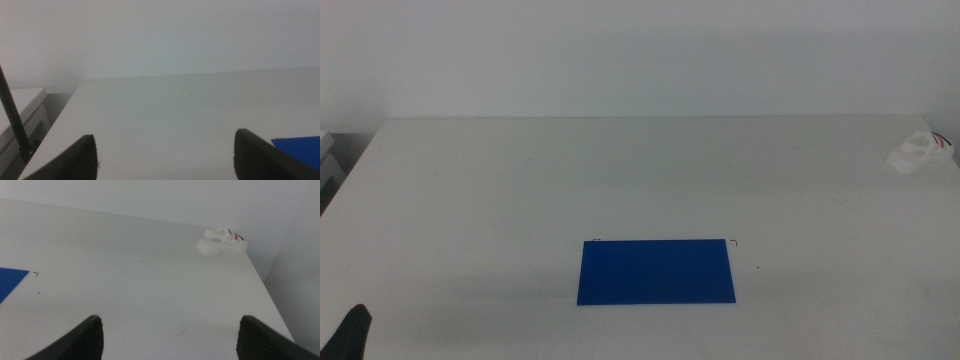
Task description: Use one arm to grab the shoe from the table and place it on the mat.
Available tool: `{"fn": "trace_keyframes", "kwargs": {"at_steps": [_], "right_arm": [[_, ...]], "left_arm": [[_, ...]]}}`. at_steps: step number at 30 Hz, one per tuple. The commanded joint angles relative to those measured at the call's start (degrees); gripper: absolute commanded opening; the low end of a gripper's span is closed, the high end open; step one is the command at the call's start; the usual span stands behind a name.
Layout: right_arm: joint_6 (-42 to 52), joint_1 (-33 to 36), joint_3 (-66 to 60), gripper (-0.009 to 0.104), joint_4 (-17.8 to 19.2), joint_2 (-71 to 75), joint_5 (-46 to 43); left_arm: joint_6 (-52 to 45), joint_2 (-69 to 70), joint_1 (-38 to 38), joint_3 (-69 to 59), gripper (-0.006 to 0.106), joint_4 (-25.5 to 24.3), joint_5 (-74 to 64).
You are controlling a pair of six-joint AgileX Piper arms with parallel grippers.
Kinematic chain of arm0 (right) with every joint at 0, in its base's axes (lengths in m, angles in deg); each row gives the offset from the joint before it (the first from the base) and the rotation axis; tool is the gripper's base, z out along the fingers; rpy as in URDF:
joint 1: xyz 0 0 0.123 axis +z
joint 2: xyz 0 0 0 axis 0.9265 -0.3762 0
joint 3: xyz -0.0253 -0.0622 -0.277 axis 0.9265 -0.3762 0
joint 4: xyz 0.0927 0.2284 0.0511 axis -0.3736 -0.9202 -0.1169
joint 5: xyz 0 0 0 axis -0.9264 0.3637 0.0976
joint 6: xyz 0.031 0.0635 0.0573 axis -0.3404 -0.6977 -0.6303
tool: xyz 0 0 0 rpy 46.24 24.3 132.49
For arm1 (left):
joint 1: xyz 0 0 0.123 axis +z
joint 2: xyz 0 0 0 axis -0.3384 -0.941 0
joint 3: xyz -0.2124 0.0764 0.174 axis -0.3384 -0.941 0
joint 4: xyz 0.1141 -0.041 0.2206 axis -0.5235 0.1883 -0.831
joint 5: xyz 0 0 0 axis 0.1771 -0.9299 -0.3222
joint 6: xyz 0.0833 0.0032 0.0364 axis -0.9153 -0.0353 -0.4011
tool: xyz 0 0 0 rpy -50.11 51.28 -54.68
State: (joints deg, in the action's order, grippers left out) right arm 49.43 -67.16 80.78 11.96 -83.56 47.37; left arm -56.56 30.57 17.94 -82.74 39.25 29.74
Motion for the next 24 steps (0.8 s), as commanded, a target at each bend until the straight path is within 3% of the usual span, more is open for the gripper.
{"fn": "trace_keyframes", "kwargs": {"at_steps": [1,9,15,24], "right_arm": [[0.3,-0.5,1.5,0.089,0.2,1.3,-3.5],[0.3,-0.5,11.1,0.089,0.2,-5.3,3.9],[1.8,-0.5,19.1,0.089,0.9,-16.2,4.5],[2.3,-0.5,32.4,0.089,-1.6,-34.6,9.0]], "left_arm": [[0.3,0.6,-0.3,-0.4,0.094,0.5,4.7],[0.3,0.6,-0.3,-0.4,0.094,0.5,4.7],[0.3,0.6,-0.3,-0.4,0.094,0.5,4.7],[0.3,0.6,-0.3,-0.4,0.094,0.5,4.7]]}}
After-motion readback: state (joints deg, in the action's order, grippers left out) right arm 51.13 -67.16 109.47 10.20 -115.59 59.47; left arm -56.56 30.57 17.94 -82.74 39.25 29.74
